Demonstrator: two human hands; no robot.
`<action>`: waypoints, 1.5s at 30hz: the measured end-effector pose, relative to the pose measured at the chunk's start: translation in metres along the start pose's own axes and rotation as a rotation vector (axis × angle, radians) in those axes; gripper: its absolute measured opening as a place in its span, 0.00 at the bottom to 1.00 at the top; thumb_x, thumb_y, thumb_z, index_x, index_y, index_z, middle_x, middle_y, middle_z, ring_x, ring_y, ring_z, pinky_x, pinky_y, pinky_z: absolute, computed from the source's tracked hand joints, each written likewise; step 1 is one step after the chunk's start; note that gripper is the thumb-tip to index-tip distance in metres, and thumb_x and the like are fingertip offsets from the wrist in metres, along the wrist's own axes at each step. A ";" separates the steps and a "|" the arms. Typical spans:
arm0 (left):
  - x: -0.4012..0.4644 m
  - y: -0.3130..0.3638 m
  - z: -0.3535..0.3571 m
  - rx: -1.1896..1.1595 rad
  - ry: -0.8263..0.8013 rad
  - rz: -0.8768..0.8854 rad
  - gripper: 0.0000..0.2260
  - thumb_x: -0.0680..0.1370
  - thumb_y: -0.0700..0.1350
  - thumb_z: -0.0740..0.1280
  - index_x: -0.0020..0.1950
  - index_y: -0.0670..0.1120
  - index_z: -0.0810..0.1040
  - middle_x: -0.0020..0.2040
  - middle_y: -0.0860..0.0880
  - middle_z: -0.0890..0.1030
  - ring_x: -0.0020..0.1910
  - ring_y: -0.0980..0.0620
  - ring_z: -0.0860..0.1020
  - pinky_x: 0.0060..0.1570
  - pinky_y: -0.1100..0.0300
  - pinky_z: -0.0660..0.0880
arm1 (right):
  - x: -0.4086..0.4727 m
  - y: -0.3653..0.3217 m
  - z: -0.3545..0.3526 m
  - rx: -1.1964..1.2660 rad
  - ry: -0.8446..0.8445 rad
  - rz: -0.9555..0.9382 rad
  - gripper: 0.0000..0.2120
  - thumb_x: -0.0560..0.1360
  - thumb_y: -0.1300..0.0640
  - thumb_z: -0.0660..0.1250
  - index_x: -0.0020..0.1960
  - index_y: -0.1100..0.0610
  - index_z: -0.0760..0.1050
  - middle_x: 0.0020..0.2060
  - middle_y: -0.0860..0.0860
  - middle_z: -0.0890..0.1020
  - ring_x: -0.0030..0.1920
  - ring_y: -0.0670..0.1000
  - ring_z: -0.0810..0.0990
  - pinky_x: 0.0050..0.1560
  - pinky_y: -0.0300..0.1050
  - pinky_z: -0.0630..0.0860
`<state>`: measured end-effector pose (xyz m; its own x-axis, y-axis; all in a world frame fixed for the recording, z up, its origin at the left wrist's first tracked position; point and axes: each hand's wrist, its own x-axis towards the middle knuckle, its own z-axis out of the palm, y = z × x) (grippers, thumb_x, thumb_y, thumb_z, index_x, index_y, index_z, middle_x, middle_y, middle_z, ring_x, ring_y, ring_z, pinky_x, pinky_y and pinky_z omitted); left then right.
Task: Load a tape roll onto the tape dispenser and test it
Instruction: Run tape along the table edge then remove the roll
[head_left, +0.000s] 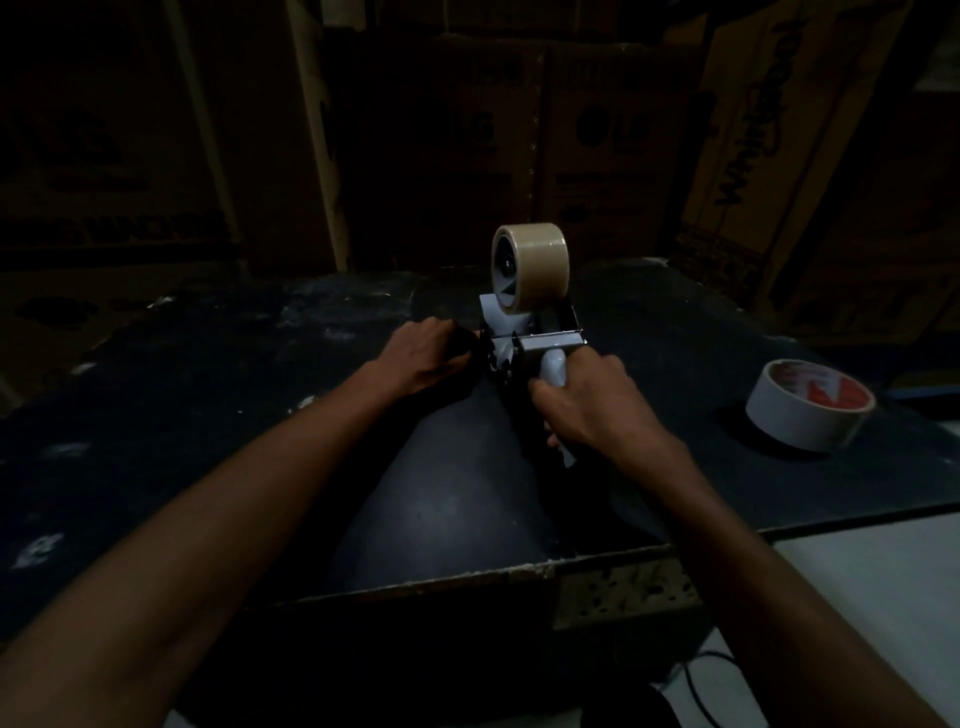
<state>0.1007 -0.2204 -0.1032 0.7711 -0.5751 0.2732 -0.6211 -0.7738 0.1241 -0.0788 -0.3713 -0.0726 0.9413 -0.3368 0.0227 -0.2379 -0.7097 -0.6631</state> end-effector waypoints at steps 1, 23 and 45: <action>0.000 0.002 0.000 0.027 0.001 -0.004 0.18 0.79 0.53 0.63 0.64 0.45 0.77 0.59 0.40 0.81 0.55 0.38 0.80 0.53 0.49 0.74 | -0.001 0.000 -0.001 0.004 0.002 0.001 0.22 0.74 0.47 0.66 0.63 0.57 0.74 0.54 0.60 0.81 0.51 0.61 0.83 0.55 0.58 0.81; 0.001 0.005 -0.001 0.105 -0.071 0.028 0.18 0.81 0.47 0.61 0.70 0.58 0.72 0.65 0.43 0.78 0.60 0.41 0.78 0.56 0.48 0.73 | -0.027 0.012 -0.006 -0.018 -0.025 -0.023 0.10 0.73 0.47 0.64 0.47 0.54 0.72 0.47 0.58 0.83 0.42 0.58 0.85 0.49 0.55 0.84; -0.021 0.015 0.013 -0.174 -0.195 0.255 0.18 0.82 0.39 0.56 0.73 0.45 0.70 0.78 0.43 0.62 0.75 0.42 0.64 0.75 0.41 0.54 | -0.057 0.032 -0.031 0.291 -0.279 0.135 0.12 0.76 0.45 0.71 0.51 0.51 0.75 0.32 0.53 0.87 0.32 0.52 0.87 0.29 0.43 0.81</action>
<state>0.0770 -0.2231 -0.1192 0.5900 -0.7967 0.1308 -0.7986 -0.5519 0.2401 -0.1474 -0.3941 -0.0713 0.9445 -0.2061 -0.2559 -0.3239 -0.4526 -0.8308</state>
